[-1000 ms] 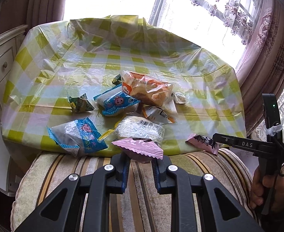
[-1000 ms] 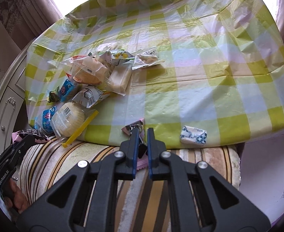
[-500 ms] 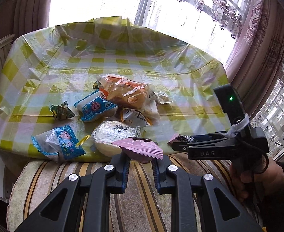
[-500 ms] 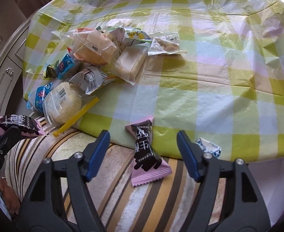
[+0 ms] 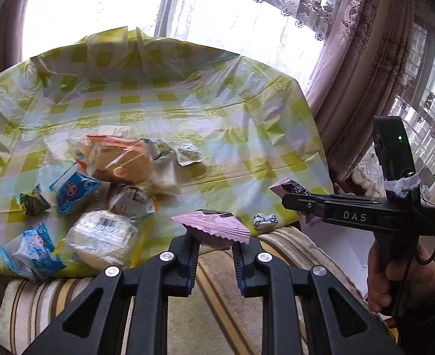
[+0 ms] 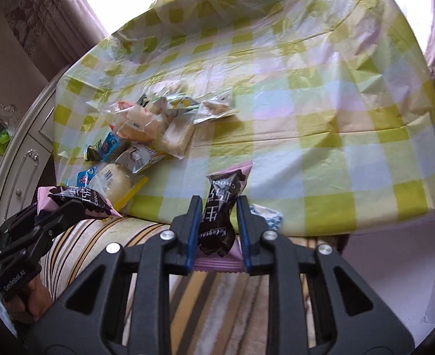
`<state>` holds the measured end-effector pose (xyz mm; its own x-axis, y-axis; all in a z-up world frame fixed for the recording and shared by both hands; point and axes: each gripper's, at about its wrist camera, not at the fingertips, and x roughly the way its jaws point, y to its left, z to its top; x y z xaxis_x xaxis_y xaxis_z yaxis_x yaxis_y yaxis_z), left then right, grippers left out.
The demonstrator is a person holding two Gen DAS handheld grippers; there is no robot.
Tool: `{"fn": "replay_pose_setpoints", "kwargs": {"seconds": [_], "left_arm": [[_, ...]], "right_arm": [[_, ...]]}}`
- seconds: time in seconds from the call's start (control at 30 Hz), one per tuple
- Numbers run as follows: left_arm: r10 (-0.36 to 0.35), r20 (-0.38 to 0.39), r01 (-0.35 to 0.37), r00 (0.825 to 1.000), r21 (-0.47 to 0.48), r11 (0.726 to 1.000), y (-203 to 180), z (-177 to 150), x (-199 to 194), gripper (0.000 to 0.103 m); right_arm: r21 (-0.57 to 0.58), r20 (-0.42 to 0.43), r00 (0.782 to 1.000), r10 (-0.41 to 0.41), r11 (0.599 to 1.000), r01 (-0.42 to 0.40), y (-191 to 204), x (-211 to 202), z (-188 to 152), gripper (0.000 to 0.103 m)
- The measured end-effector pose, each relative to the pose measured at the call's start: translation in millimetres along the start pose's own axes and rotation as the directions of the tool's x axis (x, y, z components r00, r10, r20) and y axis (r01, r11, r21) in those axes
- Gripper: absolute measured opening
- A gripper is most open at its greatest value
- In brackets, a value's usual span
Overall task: Organize snacks
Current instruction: 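Carry the pink candies to the white box and release both grippers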
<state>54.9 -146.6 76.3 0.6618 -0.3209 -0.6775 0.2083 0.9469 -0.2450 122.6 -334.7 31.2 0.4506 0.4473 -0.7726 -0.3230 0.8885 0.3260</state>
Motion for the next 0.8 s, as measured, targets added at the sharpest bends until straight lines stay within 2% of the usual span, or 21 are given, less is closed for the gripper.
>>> {"fn": "replay_pose_setpoints", "kwargs": {"seconds": [0.17, 0.33, 0.53, 0.6, 0.67, 0.73, 0.8], "left_arm": [[-0.15, -0.071, 0.156, 0.986, 0.094, 0.983, -56, 12, 33, 0.022], [-0.281, -0.172, 0.308, 0.944, 0.153, 0.939, -113, 15, 65, 0.022], [-0.349, -0.277, 0.402, 0.895, 0.164, 0.901, -156, 10, 94, 0.023], [-0.366, -0.302, 0.425, 0.88, 0.159, 0.891, -163, 7, 97, 0.03], [-0.359, -0.298, 0.417, 0.884, 0.161, 0.894, -164, 5, 98, 0.057], [-0.35, -0.276, 0.403, 0.895, 0.169, 0.899, -163, 5, 95, 0.069], [-0.337, -0.257, 0.386, 0.906, 0.172, 0.906, -159, 6, 91, 0.071]], "right_arm": [[0.119, 0.029, 0.987, -0.16, 0.981, 0.156, -70, -43, -18, 0.027], [0.245, 0.006, 0.962, -0.273, 0.933, 0.264, -133, -71, -48, 0.027], [0.33, -0.016, 0.917, -0.398, 0.864, 0.38, -174, -92, -77, 0.031], [0.349, -0.019, 0.907, -0.422, 0.847, 0.401, -180, -97, -82, 0.041], [0.366, -0.018, 0.901, -0.434, 0.835, 0.41, -184, -100, -84, 0.076], [0.371, 0.0, 0.892, -0.451, 0.829, 0.419, -185, -103, -84, 0.085], [0.367, 0.009, 0.888, -0.46, 0.827, 0.425, -181, -104, -81, 0.085]]}}
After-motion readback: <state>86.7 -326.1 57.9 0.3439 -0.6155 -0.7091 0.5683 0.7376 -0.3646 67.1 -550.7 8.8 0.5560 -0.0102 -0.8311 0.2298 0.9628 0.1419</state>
